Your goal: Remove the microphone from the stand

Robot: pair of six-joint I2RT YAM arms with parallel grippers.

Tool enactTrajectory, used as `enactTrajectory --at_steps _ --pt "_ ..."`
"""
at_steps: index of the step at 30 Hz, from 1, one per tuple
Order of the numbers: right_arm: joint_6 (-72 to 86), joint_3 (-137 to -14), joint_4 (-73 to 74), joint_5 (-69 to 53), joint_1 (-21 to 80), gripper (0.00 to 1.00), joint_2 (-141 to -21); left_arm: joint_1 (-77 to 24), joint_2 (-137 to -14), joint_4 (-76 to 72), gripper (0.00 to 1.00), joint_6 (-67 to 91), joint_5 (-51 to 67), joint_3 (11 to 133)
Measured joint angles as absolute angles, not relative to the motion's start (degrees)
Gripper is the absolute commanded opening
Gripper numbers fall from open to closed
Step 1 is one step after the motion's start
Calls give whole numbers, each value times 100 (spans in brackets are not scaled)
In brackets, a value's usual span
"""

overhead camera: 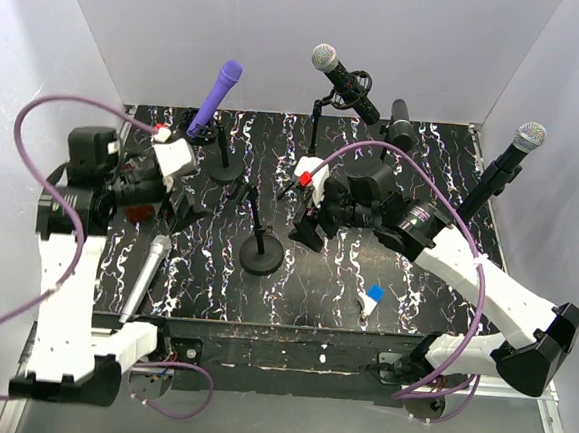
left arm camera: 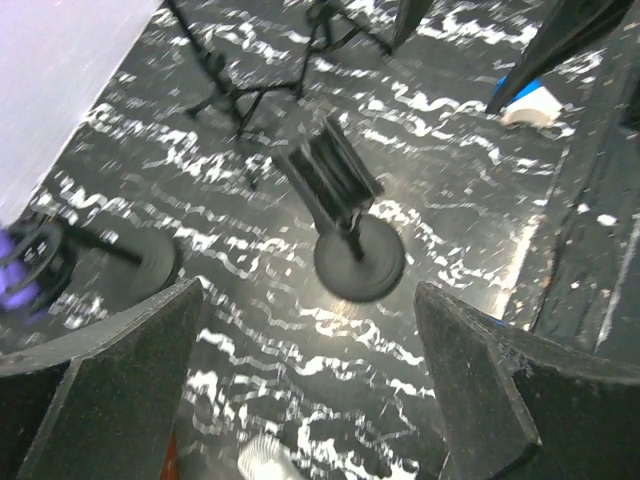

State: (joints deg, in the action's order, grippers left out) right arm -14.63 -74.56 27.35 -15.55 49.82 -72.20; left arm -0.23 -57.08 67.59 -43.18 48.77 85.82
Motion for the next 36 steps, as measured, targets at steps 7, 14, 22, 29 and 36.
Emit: enactTrajectory --at_steps 7,14,22,29,36 --pt "-1426 -7448 2818 -1763 4893 86 -7234 -613 -7089 6650 81 -4324 5708 9050" --pt "-1402 -7448 2875 -1992 4886 86 -7397 -1376 -7448 6643 77 -4397 5743 9050" --pt "-1389 -7448 2904 -2112 4886 85 -7533 -1385 -7448 6687 62 -4731 5498 9045" --pt "-1229 -7601 2902 -2231 4904 85 -7961 -1398 -7266 5898 49 -3951 5400 8597" --pt "-847 -7870 2845 -2246 4925 83 -8493 -1415 -7133 5295 40 -2755 5039 8396"
